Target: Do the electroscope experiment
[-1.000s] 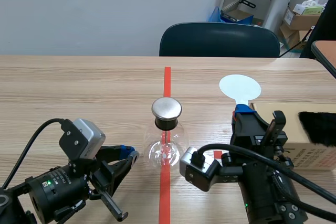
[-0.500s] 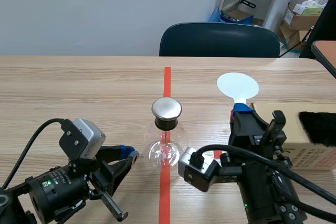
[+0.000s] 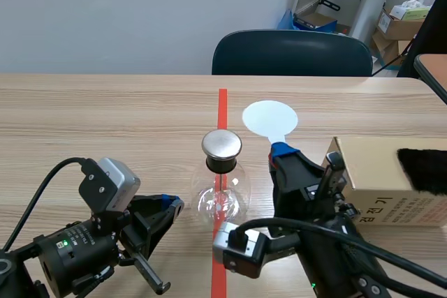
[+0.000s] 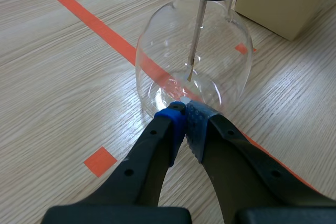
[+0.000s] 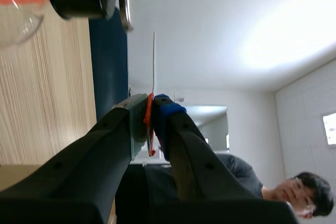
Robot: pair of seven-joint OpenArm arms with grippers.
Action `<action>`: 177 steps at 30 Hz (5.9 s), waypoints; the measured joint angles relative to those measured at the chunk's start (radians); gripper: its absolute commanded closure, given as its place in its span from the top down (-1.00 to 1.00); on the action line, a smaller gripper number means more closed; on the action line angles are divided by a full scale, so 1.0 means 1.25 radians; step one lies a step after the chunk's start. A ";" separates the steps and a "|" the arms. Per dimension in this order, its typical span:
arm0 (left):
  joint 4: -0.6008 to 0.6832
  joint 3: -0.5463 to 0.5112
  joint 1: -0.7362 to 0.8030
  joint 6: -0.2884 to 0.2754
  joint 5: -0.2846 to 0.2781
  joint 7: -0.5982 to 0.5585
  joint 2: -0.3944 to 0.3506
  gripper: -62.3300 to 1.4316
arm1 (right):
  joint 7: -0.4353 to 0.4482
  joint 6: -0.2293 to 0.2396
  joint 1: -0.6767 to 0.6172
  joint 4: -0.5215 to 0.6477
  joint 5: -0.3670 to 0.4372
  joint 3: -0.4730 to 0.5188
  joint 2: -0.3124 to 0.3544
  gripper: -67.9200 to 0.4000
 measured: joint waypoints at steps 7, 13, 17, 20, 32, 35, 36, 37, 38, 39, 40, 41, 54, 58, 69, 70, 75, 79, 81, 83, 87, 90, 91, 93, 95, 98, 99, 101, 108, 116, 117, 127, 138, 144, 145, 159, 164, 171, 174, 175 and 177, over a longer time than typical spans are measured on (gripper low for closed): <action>0.000 0.000 0.000 0.000 0.000 0.000 0.000 -0.85 | 0.115 0.000 0.000 0.000 0.000 0.000 0.000 -0.96; 0.000 0.000 0.000 0.000 0.000 0.000 0.000 -0.85 | 0.184 0.000 0.000 0.000 0.000 0.000 0.000 -0.96; 0.000 0.000 0.000 0.000 0.000 0.000 0.000 -0.85 | 0.190 0.000 0.000 0.000 0.000 0.000 0.000 -0.96; 0.000 0.000 0.000 0.000 0.000 0.000 0.000 -0.85 | 0.196 0.000 0.000 0.000 0.000 0.000 0.000 -0.96; 0.000 0.000 0.000 0.000 0.000 0.000 0.000 -0.85 | 0.181 0.000 0.000 0.000 0.000 0.000 0.000 -0.96; 0.000 0.000 0.000 0.000 0.000 0.000 0.000 -0.85 | 0.146 0.000 0.000 0.000 0.000 0.000 0.000 -0.96; 0.000 0.000 0.000 0.000 0.000 0.000 0.000 -0.85 | 0.127 0.000 0.000 0.000 0.000 0.000 0.000 -0.96; 0.000 0.000 0.000 0.000 0.000 0.000 0.000 -0.85 | 0.107 0.000 0.000 0.000 0.000 0.000 0.000 -0.96; 0.000 0.000 0.000 0.000 0.000 0.000 0.000 -0.85 | 0.082 0.000 0.000 0.000 0.000 0.000 0.000 -0.96; 0.000 0.000 0.000 0.000 0.000 0.000 0.000 -0.85 | 0.059 0.000 0.000 0.000 0.000 0.000 0.000 -0.96; 0.000 0.000 0.000 0.000 0.000 0.000 0.000 -0.85 | 0.033 0.000 0.000 0.000 0.000 0.000 0.000 -0.96; 0.000 0.000 0.000 0.000 0.000 0.000 0.000 -0.85 | 0.009 0.000 0.000 0.000 0.000 0.000 0.000 -0.96; 0.000 0.000 0.000 0.000 0.000 0.000 0.000 -0.85 | -0.273 0.000 0.000 0.000 0.000 0.000 0.000 -0.96; 0.000 0.000 0.000 0.000 0.000 0.000 0.000 -0.85 | -0.333 0.000 0.000 0.000 0.000 0.000 0.000 -0.96; 0.000 0.000 0.000 0.000 0.000 0.000 0.000 -0.85 | -0.278 0.000 0.000 0.000 0.000 0.000 0.000 -0.96; 0.000 0.000 0.000 0.000 0.000 0.000 0.000 -0.85 | -0.251 0.000 0.000 0.000 0.000 0.000 0.000 -0.96; 0.000 0.000 0.000 0.000 0.000 0.000 0.000 -0.85 | -0.124 0.000 0.000 0.000 0.000 0.000 0.000 -0.96; 0.000 0.000 0.000 0.000 0.000 0.000 0.000 -0.85 | -0.038 0.000 0.000 0.000 0.000 0.000 0.000 -0.96; 0.000 0.000 0.000 0.000 0.000 0.000 0.000 -0.85 | 0.005 0.000 0.000 0.000 0.000 0.000 0.000 -0.96; 0.000 0.000 0.000 0.000 0.000 0.000 0.000 -0.85 | 0.041 0.000 0.000 0.000 0.000 0.000 0.000 -0.96; 0.000 0.000 0.000 0.000 0.000 0.000 0.000 -0.85 | 0.106 0.000 0.000 0.000 0.000 0.000 0.000 -0.96; 0.000 0.000 0.000 0.000 0.000 0.000 0.000 -0.85 | 0.146 0.000 0.000 0.000 0.000 0.000 0.000 -0.96; 0.000 0.000 0.000 0.000 0.000 0.000 0.000 -0.85 | 0.158 0.000 0.000 0.000 0.000 0.000 0.000 -0.96; 0.000 0.000 0.000 0.000 0.000 0.000 0.000 -0.85 | 0.184 0.000 0.000 0.000 0.000 0.000 0.000 -0.96; 0.000 0.000 0.000 0.000 0.000 0.000 0.000 -0.85 | 0.200 0.000 0.000 0.000 0.000 0.000 0.000 -0.96; 0.000 0.000 0.000 0.000 0.000 0.000 0.000 -0.85 | 0.219 0.000 0.000 0.000 0.000 0.000 0.000 -0.96; 0.000 0.000 0.000 0.000 0.000 0.000 0.000 -0.85 | 0.220 0.000 0.000 0.000 0.000 0.000 0.000 -0.96; 0.000 0.000 0.000 0.000 0.000 0.000 0.000 -0.85 | 0.219 0.000 0.000 0.000 0.000 0.000 0.000 -0.96; 0.000 0.000 0.000 0.000 0.000 0.000 0.000 -0.85 | 0.218 0.000 0.000 0.000 0.000 0.000 0.000 -0.96; 0.000 0.000 0.000 0.000 0.000 0.000 0.000 -0.85 | 0.082 0.000 0.000 0.000 0.000 0.000 0.000 -0.96; 0.000 0.000 0.000 0.000 0.000 0.000 0.000 -0.85 | 0.056 0.000 0.000 0.000 0.000 0.000 0.000 -0.96; 0.000 0.000 0.000 0.000 0.000 0.000 0.000 -0.85 | -0.189 0.000 0.000 0.000 0.000 0.000 0.000 -0.96; 0.000 0.000 0.000 0.000 0.000 0.000 0.000 -0.85 | -0.283 0.000 0.000 0.000 0.000 0.000 0.000 -0.96; 0.000 0.000 0.000 0.000 0.000 0.000 0.000 -0.85 | -0.281 0.000 0.000 0.000 0.000 0.000 0.000 -0.96; 0.000 0.000 0.000 0.000 0.000 0.000 0.000 -0.85 | -0.281 0.000 0.000 0.000 0.000 0.000 0.000 -0.96; 0.000 0.000 0.000 0.000 0.000 0.000 0.000 -0.85 | -0.281 0.001 0.000 0.000 0.000 0.000 0.000 -0.96; 0.000 0.000 0.000 0.000 0.000 0.000 0.000 -0.85 | -0.281 0.001 0.000 0.000 0.000 0.000 0.000 -0.96; 0.000 0.000 0.000 0.000 0.000 0.000 0.000 -0.85 | -0.281 0.001 0.000 0.000 0.000 0.000 0.000 -0.96; 0.000 0.000 0.000 0.000 0.000 0.000 0.000 -0.85 | -0.281 0.001 0.000 0.000 0.000 0.000 0.000 -0.96; 0.000 0.000 0.000 0.000 0.000 0.000 0.000 -0.85 | -0.281 0.001 0.000 0.000 0.000 0.000 0.000 -0.96; 0.000 0.000 0.000 0.000 0.000 0.000 0.000 -0.85 | -0.281 0.001 0.000 0.000 0.000 0.000 0.000 -0.96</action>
